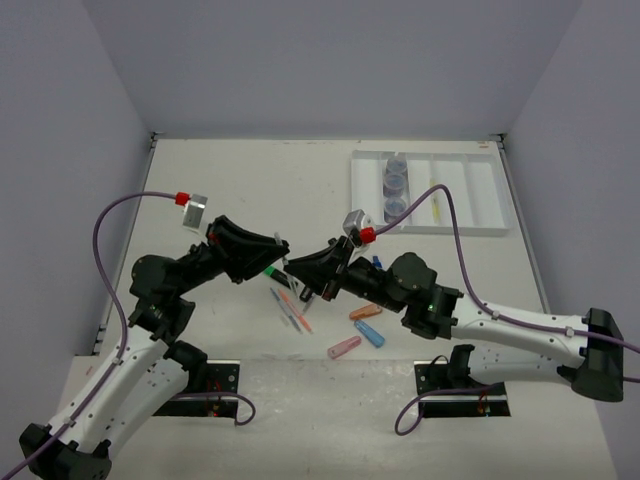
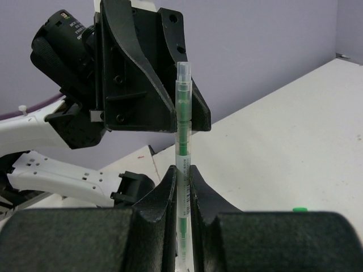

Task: Sort the stationery into containers
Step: Close the pen cap on the pen.

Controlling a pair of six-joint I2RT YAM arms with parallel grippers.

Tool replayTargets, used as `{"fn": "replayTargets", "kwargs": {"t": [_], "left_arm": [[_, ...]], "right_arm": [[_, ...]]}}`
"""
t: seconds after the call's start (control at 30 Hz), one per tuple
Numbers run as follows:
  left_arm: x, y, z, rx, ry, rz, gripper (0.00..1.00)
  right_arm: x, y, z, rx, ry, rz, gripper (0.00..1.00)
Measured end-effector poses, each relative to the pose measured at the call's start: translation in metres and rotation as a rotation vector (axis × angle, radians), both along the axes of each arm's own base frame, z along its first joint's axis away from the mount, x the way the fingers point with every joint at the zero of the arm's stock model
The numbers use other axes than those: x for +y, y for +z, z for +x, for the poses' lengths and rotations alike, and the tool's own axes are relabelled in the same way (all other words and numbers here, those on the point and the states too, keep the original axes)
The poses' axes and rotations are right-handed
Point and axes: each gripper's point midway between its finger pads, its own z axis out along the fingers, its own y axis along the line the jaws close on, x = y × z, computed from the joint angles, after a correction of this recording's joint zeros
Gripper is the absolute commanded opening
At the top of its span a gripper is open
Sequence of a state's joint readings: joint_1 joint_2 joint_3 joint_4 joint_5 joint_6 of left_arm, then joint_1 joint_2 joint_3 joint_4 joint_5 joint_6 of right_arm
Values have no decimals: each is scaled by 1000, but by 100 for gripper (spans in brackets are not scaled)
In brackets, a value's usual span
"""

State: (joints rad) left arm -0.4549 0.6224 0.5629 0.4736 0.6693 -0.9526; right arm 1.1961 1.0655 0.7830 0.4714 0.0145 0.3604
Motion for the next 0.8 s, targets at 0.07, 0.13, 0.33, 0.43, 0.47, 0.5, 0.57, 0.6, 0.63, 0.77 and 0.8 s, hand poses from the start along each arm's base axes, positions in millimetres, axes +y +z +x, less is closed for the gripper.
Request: {"fn": "replayTargets", "kwargs": {"t": [0.07,0.13,0.33,0.43,0.47,0.5,0.57,0.6,0.63,0.77,0.8], "left_arm": [[-2,2,-3,-17,-24,-3,13],[-3,4,-5,-31,-44,-6,0],[-2,12,-11,-84,-59,-20,0],[-2,14,-15,-103,-67,-17,0],[-2,14,-17,-110,-78,-13,0],[-3,14,-20,-117,-89,-8,0],[-3,18,-23,-138,-100,-3,0],[-3,20,-24,-150,-102,0,0],[-3,23,-25,-162,-103,2,0],[-3,28,-26,-189,-103,12,19],[-3,29,-26,-191,-103,14,33]], "right_arm": [[2,4,0,0,5,8,0],[4,10,-1,-1,10,17,0],[6,18,-5,5,34,32,17],[10,19,-8,2,60,30,34],[13,19,-9,1,70,27,36],[16,18,-10,2,80,22,35],[22,11,-11,10,99,4,31],[24,7,-12,13,110,-3,26],[26,4,-14,16,120,-10,19],[32,0,-23,18,176,-21,0],[32,1,-24,14,180,-20,0]]}}
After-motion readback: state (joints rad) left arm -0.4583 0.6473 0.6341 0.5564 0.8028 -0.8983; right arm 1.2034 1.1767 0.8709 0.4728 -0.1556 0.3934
